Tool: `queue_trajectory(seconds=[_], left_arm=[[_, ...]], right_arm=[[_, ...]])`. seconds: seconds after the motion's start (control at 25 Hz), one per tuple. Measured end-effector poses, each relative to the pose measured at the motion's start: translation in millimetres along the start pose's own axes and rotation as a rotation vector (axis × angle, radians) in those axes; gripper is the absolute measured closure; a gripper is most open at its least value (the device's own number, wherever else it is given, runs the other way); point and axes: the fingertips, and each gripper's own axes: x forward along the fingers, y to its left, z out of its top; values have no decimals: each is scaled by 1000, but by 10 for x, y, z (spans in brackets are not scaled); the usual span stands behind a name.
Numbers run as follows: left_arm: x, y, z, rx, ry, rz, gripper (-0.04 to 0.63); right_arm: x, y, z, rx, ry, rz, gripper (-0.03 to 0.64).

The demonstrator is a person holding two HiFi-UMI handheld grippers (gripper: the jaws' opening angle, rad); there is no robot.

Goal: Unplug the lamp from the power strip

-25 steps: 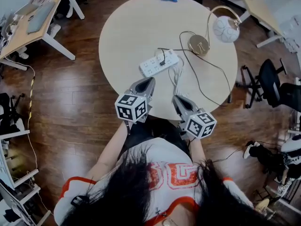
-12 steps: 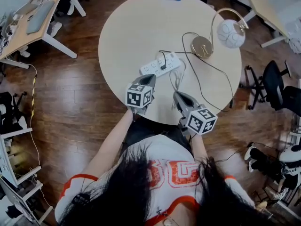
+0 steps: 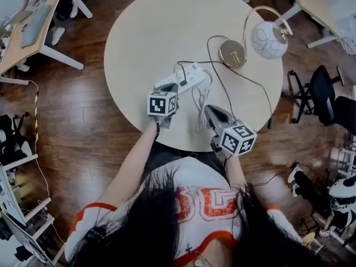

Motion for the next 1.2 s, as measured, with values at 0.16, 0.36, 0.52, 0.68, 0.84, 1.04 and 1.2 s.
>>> queue_trajectory(seconds=[0.16, 0.36, 0.52, 0.68, 0.84, 1.04, 1.2], left_arm=[[52, 40, -138, -39, 73, 34, 595], [52, 51, -206, -26, 116, 43, 595], [36, 38, -202, -34, 117, 40, 595], [39, 22, -209, -29, 116, 45, 595], [57, 14, -204, -28, 114, 45, 595], [50, 4, -193, -30, 116, 45, 595], [35, 11, -176, -32, 108, 52, 595]], right_arm=[[45, -125, 35, -15, 14, -9, 615], [353, -289, 134, -162, 65, -24, 615], [803, -365, 86, -388, 185, 3, 614], [1196, -371, -86, -559, 328, 81, 533], [1438, -418, -228, -705, 427, 107, 509], [1618, -370, -301, -799, 483, 130, 495], [1638, -353, -288, -783, 500, 125, 507]])
